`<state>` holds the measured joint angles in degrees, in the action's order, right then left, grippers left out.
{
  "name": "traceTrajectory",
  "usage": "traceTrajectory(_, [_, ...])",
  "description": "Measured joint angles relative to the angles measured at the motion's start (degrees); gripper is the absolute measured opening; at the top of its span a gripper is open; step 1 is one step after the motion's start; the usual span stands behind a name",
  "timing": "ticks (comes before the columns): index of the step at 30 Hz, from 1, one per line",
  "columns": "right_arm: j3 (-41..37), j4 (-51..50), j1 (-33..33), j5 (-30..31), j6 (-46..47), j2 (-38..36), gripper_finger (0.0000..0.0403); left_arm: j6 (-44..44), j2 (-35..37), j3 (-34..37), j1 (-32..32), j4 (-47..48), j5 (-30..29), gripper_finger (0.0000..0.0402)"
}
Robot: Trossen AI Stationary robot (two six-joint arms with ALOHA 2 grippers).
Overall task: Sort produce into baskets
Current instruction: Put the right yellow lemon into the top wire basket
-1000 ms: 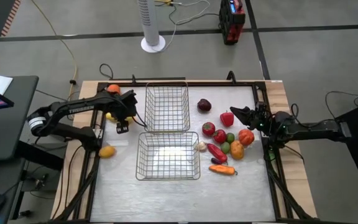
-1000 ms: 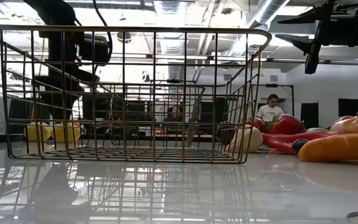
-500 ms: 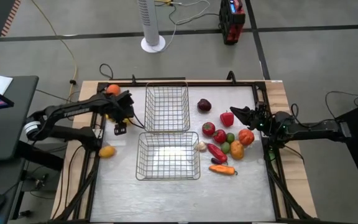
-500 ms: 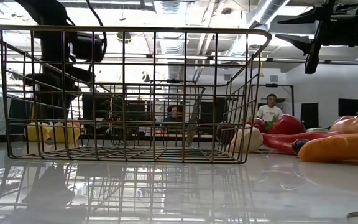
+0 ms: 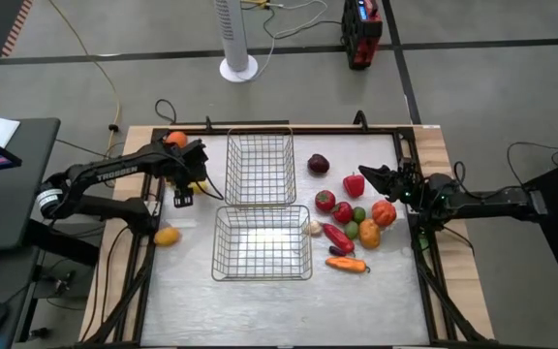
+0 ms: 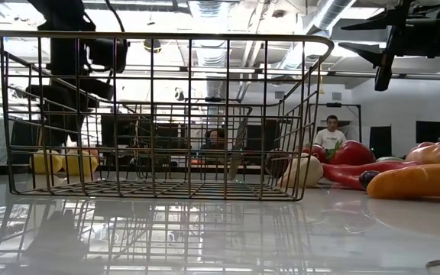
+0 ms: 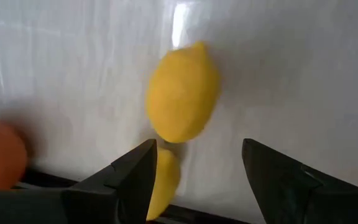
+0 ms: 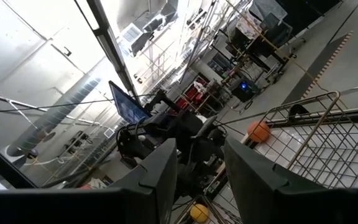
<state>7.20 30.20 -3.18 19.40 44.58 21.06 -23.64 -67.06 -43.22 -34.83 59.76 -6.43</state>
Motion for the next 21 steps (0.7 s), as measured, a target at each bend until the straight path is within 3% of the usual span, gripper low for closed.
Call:
traceTrajectory(13, [0.0, 0.0, 1.0, 0.0, 0.0, 0.0, 0.0162, -4.3, -3.5, 0.2, 0.8, 0.0, -1.6, 0.0229])
traceTrajectory(21, [0.0, -0.1, 0.6, 0.0, 0.0, 0.0, 0.0162, -2.0, -3.4, -1.4, 2.4, 1.6, 0.8, 0.0286])
